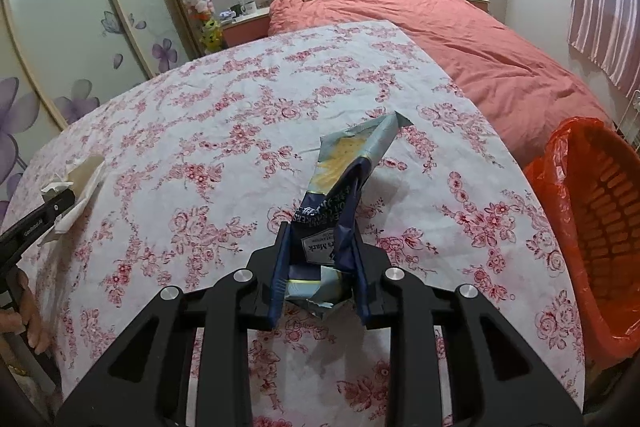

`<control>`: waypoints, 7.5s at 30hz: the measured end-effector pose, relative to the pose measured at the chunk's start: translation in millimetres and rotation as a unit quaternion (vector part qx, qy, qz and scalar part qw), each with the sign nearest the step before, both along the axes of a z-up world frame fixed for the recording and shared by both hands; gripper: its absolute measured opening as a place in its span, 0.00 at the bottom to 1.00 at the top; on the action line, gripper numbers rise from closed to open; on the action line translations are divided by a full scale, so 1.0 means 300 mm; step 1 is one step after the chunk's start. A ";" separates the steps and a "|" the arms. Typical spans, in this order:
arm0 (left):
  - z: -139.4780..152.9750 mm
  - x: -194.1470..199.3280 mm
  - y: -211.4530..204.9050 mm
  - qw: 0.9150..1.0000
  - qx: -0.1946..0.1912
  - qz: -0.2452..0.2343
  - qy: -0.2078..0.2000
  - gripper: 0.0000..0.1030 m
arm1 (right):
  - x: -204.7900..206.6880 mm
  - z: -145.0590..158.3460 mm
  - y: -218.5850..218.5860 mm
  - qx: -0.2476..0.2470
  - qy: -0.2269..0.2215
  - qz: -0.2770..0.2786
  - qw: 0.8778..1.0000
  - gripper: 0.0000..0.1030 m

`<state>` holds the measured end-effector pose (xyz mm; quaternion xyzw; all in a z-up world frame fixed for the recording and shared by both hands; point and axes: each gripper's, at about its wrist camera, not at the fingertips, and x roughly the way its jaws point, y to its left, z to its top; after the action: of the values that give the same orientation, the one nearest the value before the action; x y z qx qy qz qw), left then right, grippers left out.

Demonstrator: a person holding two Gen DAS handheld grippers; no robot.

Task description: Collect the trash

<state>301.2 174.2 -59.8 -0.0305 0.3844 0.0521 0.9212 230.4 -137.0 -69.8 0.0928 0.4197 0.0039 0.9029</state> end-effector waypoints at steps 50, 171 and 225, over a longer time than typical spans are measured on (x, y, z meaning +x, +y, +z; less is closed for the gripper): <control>0.286 -0.263 -0.861 0.962 -0.078 -0.254 -0.059 0.28 | -0.394 0.261 -0.435 0.037 -0.135 -0.111 0.984 0.26; 0.227 -1.010 -0.574 0.989 0.000 -0.091 -0.118 0.96 | -0.895 0.242 -0.148 -0.138 -0.137 -0.274 0.942 0.98; 0.241 -1.023 -0.590 0.987 0.007 -0.095 -0.127 0.96 | -0.897 0.245 -0.147 -0.135 -0.137 -0.274 0.942 0.98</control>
<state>-5.6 -2.7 12.5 0.0058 0.2649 -0.0372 0.9635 -38.6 -181.0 3.7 0.0798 0.2465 -0.2883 0.9218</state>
